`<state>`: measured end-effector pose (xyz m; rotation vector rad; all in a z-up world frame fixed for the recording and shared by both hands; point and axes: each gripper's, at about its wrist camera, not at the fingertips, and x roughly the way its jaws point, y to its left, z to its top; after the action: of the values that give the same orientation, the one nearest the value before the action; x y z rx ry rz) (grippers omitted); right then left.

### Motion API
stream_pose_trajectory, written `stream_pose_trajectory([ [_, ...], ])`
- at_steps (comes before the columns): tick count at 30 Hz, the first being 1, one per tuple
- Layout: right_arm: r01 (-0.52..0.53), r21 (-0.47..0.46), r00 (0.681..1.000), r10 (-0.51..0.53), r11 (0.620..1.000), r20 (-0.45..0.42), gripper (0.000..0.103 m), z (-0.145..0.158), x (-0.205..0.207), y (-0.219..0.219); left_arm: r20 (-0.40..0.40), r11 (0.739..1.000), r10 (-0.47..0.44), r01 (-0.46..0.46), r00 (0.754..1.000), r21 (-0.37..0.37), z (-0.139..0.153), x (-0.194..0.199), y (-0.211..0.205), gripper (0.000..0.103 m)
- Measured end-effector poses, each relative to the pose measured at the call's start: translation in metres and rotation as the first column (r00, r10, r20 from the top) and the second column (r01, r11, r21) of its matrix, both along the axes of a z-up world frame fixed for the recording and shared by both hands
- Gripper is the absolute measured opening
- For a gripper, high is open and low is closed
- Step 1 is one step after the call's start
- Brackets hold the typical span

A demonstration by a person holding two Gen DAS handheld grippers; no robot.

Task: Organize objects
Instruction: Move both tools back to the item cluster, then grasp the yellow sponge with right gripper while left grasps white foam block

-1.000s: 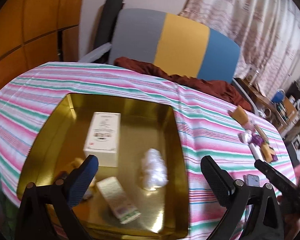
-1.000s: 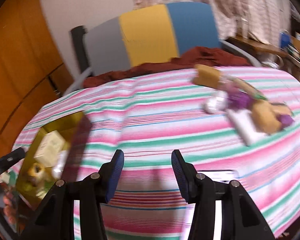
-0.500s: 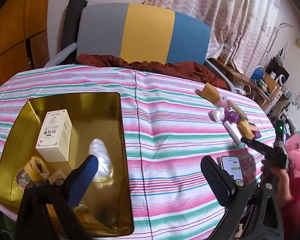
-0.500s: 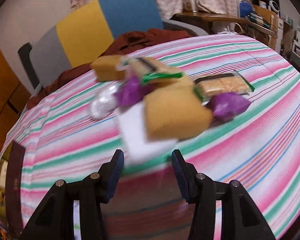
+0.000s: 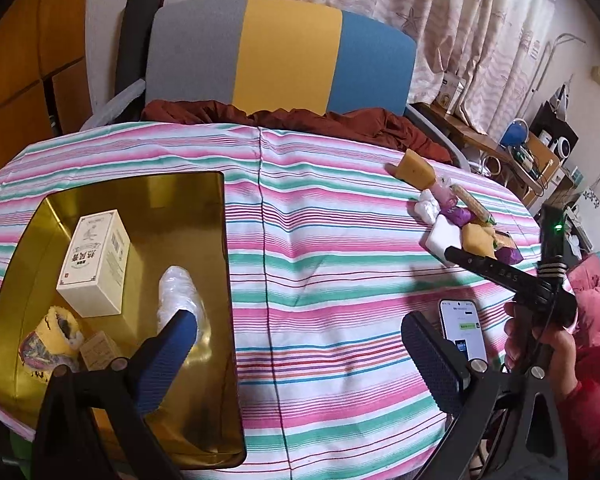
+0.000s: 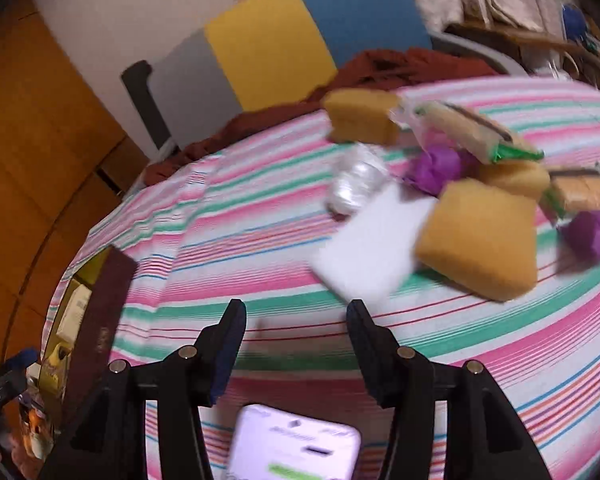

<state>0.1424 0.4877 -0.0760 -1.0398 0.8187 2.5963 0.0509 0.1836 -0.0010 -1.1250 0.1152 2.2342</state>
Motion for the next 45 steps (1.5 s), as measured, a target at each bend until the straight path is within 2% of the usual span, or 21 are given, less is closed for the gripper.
stream_pose_trajectory([
  [3,0.112,0.041,0.994,-0.111,0.993,-0.021,0.054,0.011,0.015,0.007,0.000,1.000,0.001,-0.001,1.000,0.005,0.000,0.000,0.000,0.103],
  [5,0.251,0.110,0.967,-0.254,0.962,0.011,0.056,0.015,0.027,0.024,0.011,1.000,0.003,-0.003,1.000,0.009,-0.002,-0.001,0.001,0.103],
  [6,0.298,0.132,0.952,-0.304,0.945,0.030,0.060,0.015,0.029,0.034,0.014,1.000,0.002,-0.002,1.000,0.010,-0.003,0.000,0.002,0.103],
  [9,0.377,0.144,0.916,-0.392,0.915,0.092,0.063,0.009,0.033,0.060,0.018,1.000,-0.006,0.006,1.000,0.005,-0.006,0.002,0.005,0.103],
  [11,0.380,0.144,0.911,-0.397,0.914,0.115,0.065,0.005,0.027,0.067,0.021,1.000,-0.012,0.012,1.000,0.005,-0.007,0.004,0.007,0.103],
  [15,0.323,0.187,0.920,-0.354,0.928,0.167,0.084,-0.001,0.004,0.071,0.021,1.000,-0.025,0.025,0.999,-0.005,-0.008,0.008,0.010,0.103],
  [20,0.344,0.208,0.904,-0.383,0.916,0.190,0.084,-0.015,-0.007,0.075,0.013,0.999,-0.037,0.037,0.999,-0.008,-0.007,0.013,0.012,0.103],
  [22,0.355,0.165,0.910,-0.381,0.920,0.166,0.072,-0.018,-0.003,0.077,0.013,0.999,-0.041,0.041,0.999,-0.013,-0.007,0.013,0.014,0.103],
  [23,0.355,0.154,0.912,-0.378,0.922,0.157,0.071,-0.019,-0.001,0.076,0.013,0.999,-0.041,0.042,0.999,-0.015,-0.008,0.012,0.014,0.103],
  [27,0.310,0.230,0.928,-0.347,0.922,0.139,0.067,-0.017,0.007,0.061,0.011,0.998,-0.056,0.056,0.998,-0.024,-0.009,0.011,0.024,0.103],
  [30,0.323,0.241,0.929,-0.355,0.915,0.106,0.067,-0.015,0.023,0.054,-0.006,0.996,-0.083,0.083,0.997,-0.018,-0.008,0.010,0.039,0.103],
  [33,0.374,0.293,0.907,-0.413,0.880,0.080,0.067,-0.016,0.041,0.049,-0.028,0.992,-0.123,0.122,0.992,-0.013,-0.008,0.011,0.060,0.103],
  [38,0.514,0.234,0.847,-0.531,0.825,0.012,0.067,-0.019,0.074,0.054,-0.082,0.973,-0.229,0.227,0.970,-0.037,-0.013,0.013,0.118,0.103],
  [45,0.559,0.225,0.823,-0.566,0.798,-0.040,0.067,-0.020,0.085,0.056,-0.059,0.926,-0.370,0.362,0.927,-0.108,-0.038,0.002,0.203,0.103],
])
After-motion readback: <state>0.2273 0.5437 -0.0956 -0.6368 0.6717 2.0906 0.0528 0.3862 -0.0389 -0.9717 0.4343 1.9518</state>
